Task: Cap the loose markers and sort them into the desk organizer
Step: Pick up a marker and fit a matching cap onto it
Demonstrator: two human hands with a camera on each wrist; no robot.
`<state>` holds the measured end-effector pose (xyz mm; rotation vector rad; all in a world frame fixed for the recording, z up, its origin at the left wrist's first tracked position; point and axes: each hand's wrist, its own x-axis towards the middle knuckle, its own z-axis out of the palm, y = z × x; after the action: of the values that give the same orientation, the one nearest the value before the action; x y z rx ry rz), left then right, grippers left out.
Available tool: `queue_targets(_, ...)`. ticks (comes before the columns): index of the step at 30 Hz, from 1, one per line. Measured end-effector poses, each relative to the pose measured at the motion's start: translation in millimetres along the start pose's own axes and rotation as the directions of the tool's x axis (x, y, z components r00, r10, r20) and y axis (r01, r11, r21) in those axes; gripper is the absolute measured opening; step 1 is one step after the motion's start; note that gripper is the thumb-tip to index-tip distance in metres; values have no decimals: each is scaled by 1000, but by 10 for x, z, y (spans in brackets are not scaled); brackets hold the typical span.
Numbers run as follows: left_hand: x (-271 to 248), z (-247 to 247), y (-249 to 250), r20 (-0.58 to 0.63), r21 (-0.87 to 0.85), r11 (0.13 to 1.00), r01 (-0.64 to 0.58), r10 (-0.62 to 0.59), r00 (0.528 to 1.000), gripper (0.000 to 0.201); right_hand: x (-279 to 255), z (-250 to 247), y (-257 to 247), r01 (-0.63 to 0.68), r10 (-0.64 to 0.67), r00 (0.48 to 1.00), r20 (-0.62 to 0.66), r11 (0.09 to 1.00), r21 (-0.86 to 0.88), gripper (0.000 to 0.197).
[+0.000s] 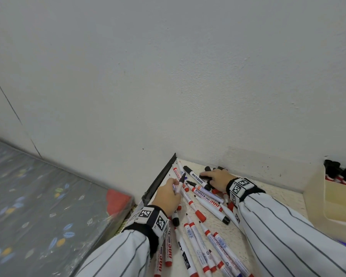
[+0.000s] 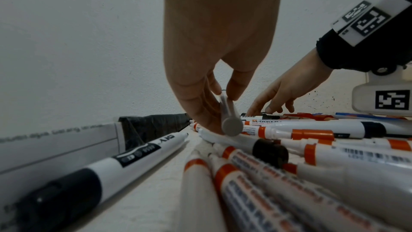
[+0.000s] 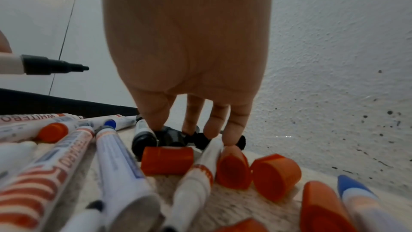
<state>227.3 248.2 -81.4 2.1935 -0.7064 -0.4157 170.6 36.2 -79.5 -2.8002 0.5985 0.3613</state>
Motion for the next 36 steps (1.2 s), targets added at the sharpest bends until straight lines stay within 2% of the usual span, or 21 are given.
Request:
queue_targets(5, 13, -5, -33, 2, -10, 1000, 9, -9, 1000, 19, 27, -10, -78, -36, 49, 995, 81, 988, -153, 44)
queue_targets(8, 4, -4, -32, 5, -24, 1000, 11, -11, 1000, 18, 3, -33, -120, -34, 50, 996, 74, 979, -202, 44)
queue_targets(9, 5, -4, -29, 3, -26, 1000, 7, -7, 1000, 19, -9, -47, -120, -36, 45, 998, 48, 984, -172, 42)
queue_targets(11, 5, -5, -26, -4, -35, 999, 0, 0, 1000, 19, -19, -80, -90, -59, 56, 995, -88, 998, -27, 32)
queue_targets(13, 9, -10, -22, -17, -42, 999, 0, 0, 1000, 16, -53, -133, -68, -34, 76, 958, -278, 988, 152, 16)
queue_targets(15, 10, -11, -24, -29, -32, 999, -6, 5, 1000, 17, -117, -212, -78, 46, 75, 922, -381, 953, 298, 6)
queue_targets(18, -26, -13, 11, -30, -24, 999, -30, 29, 999, 23, -246, -321, -111, 153, -8, 942, -334, 900, 409, 19)
queue_targets(21, -78, -2, 67, -8, -29, 996, -81, 81, 997, 29, -381, -351, -107, 225, -107, 944, -313, 901, 371, 18)
queue_targets(24, -115, 15, 90, 6, -30, 990, -137, 137, 991, 25, -552, -371, -84, 267, -154, 936, -316, 896, 355, 19)
queue_targets(28, -161, 53, 109, 46, -24, 983, -183, 184, 982, 20, -780, -394, 4, 264, -141, 934, -329, 891, 369, 21)
queue_targets(32, -265, 94, 233, 113, -28, 969, -246, 248, 962, 26, -1015, -366, 12, 277, -172, 941, -290, 886, 372, 20)
queue_targets(36, -379, 179, 395, 172, -115, 961, -250, 267, 948, 22, -1178, -279, 27, 218, -125, 955, -271, 913, 346, 9)
